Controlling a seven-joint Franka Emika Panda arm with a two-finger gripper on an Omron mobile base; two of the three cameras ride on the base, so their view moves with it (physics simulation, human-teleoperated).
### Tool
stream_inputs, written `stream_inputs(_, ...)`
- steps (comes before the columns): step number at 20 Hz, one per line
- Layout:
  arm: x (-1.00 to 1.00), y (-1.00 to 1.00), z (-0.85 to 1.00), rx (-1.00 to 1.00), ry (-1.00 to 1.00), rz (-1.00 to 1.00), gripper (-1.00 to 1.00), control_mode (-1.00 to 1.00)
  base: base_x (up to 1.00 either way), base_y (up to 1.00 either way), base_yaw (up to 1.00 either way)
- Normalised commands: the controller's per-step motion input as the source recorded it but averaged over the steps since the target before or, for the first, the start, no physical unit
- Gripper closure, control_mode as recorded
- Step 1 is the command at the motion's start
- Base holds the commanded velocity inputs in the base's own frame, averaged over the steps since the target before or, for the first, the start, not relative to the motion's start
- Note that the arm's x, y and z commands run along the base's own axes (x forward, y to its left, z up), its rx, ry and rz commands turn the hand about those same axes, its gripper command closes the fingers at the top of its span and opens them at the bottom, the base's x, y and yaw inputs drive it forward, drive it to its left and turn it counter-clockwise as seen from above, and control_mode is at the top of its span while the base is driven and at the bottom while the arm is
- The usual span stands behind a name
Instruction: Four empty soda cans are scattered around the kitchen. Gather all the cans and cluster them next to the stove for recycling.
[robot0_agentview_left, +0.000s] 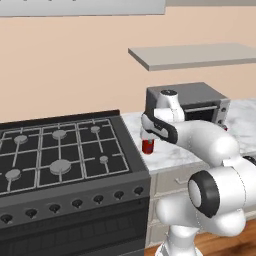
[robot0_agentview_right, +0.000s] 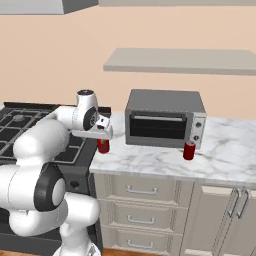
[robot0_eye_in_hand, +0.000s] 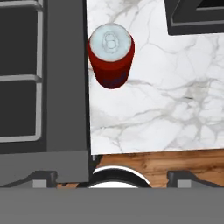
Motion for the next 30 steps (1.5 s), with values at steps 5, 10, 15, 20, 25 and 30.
stream_inputs(5,0.00,0.00,0.00,0.00,0.00,0.00,-1.00,1.00,-0.33,-0.39,0.00)
stream_inputs(10,0.00,0.00,0.00,0.00,0.00,0.00,-1.00,1.00,-0.12,-0.74,0.00)
stream_inputs(15,0.00,0.00,0.00,0.00,0.00,0.00,-1.00,1.00,-0.06,-0.77,0.00)
stream_inputs(20,0.00,0.00,0.00,0.00,0.00,0.00,-1.00,1.00,-0.11,-0.65,0.00)
stream_inputs(25,0.00,0.00,0.00,0.00,0.00,0.00,-1.00,1.00,-0.08,-0.44,0.00)
stream_inputs(30,0.12,-0.20,-0.02,0.00,0.01,0.00,-1.00,-1.00,0.00,-0.05,0.00)
